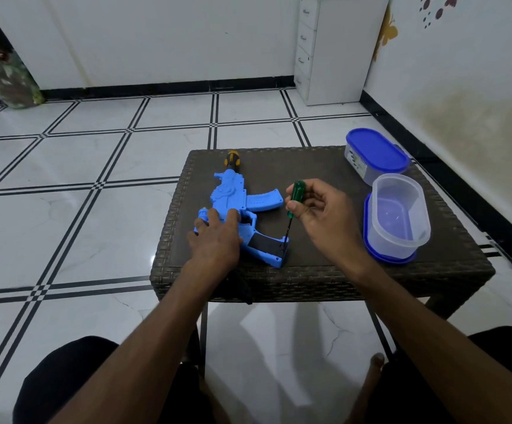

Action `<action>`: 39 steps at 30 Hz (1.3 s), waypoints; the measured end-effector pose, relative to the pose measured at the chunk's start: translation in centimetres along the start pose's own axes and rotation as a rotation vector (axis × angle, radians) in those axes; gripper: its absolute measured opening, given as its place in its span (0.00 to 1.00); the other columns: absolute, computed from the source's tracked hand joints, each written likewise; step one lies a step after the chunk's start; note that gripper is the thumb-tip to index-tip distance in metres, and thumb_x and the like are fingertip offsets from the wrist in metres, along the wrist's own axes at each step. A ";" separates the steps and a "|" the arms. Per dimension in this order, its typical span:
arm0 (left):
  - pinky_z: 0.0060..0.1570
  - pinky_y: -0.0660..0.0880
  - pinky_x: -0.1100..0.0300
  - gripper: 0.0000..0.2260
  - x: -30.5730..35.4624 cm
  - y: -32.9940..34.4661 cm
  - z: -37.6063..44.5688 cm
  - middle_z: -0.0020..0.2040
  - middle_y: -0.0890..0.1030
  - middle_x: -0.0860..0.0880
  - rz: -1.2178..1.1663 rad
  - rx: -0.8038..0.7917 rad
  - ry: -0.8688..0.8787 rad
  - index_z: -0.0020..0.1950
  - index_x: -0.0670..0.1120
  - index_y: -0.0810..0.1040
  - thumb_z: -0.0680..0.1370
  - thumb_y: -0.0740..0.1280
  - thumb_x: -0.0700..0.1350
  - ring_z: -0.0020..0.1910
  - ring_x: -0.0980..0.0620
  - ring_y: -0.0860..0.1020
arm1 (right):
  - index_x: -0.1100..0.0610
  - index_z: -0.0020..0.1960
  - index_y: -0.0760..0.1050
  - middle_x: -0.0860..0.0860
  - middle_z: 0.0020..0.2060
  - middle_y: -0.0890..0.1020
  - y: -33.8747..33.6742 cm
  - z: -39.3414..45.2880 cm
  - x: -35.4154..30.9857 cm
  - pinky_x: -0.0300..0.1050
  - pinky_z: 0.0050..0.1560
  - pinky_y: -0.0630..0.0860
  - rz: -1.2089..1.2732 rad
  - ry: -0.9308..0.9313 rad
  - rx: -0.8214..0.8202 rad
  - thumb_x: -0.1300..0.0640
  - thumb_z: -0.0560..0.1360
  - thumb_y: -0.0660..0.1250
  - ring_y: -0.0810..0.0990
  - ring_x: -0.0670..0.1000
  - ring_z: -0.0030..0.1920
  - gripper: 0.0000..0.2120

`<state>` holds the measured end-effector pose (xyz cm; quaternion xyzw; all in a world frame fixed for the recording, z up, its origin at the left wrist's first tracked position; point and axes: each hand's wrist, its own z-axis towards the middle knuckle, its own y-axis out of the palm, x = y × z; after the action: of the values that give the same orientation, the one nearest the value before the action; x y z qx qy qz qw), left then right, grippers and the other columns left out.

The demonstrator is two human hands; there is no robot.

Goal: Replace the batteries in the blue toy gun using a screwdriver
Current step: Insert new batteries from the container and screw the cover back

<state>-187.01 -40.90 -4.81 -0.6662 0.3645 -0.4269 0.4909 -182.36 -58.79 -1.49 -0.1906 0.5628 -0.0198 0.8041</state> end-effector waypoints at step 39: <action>0.67 0.64 0.41 0.18 0.0 0.0 -0.2 0.72 0.58 0.41 0.008 0.016 0.007 0.69 0.52 0.62 0.81 0.62 0.49 0.71 0.36 0.62 | 0.53 0.54 0.77 0.46 0.45 0.80 0.0 0.6 -0.9 0.38 0.44 0.74 -0.364 -0.383 -0.218 0.55 0.80 0.64 0.77 0.43 0.45 0.05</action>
<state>-187.17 -40.97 -4.76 -0.6594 0.3655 -0.4304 0.4964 -182.09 -58.44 -0.51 -0.3740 0.3559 -0.0667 0.8538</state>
